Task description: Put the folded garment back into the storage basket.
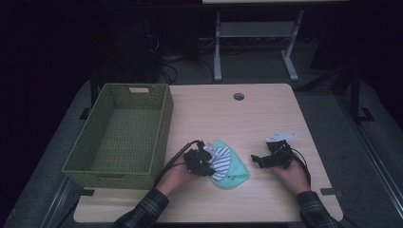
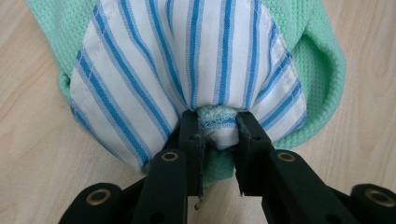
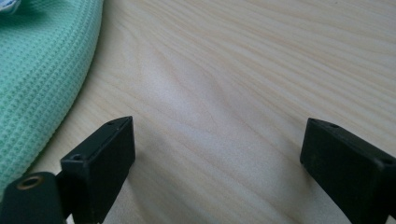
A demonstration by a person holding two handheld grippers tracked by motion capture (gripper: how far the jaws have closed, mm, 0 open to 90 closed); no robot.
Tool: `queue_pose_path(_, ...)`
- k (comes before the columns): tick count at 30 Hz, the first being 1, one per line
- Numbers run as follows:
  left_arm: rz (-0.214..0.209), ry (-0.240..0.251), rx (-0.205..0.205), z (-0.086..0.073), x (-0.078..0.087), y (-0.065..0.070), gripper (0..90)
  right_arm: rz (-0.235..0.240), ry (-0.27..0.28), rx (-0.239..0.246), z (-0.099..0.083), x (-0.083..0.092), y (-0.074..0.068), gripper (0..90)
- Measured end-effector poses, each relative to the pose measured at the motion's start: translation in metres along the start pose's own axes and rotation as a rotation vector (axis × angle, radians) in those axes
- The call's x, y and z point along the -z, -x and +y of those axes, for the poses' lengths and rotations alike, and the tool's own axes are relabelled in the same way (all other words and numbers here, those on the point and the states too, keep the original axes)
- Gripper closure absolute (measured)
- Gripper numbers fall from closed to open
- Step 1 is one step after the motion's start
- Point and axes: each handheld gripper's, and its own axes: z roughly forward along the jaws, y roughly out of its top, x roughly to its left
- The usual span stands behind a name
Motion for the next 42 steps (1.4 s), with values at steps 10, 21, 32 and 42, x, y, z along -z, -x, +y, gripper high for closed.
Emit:
queue_pose_path(10, -0.004, 0.059, -0.01, 0.008, 0.025, 0.002, 75.7, -0.007, -0.001, -0.007, 0.0, 0.0, 0.0, 9.6)
queue_pose_path(21, -0.013, 0.115, 0.038, 0.015, 0.051, -0.002, 75.7, -0.008, 0.002, -0.008, 0.0, 0.0, 0.0, 9.6)
queue_pose_path(32, -0.004, 0.153, 0.052, 0.026, 0.084, -0.007, 75.6, -0.01, 0.001, -0.012, 0.0, 0.0, -0.001, 9.6)
queue_pose_path(42, 0.019, 0.177, 0.047, 0.031, 0.118, -0.014, 75.5, -0.013, 0.001, -0.013, 0.0, 0.0, 0.0, 9.6)
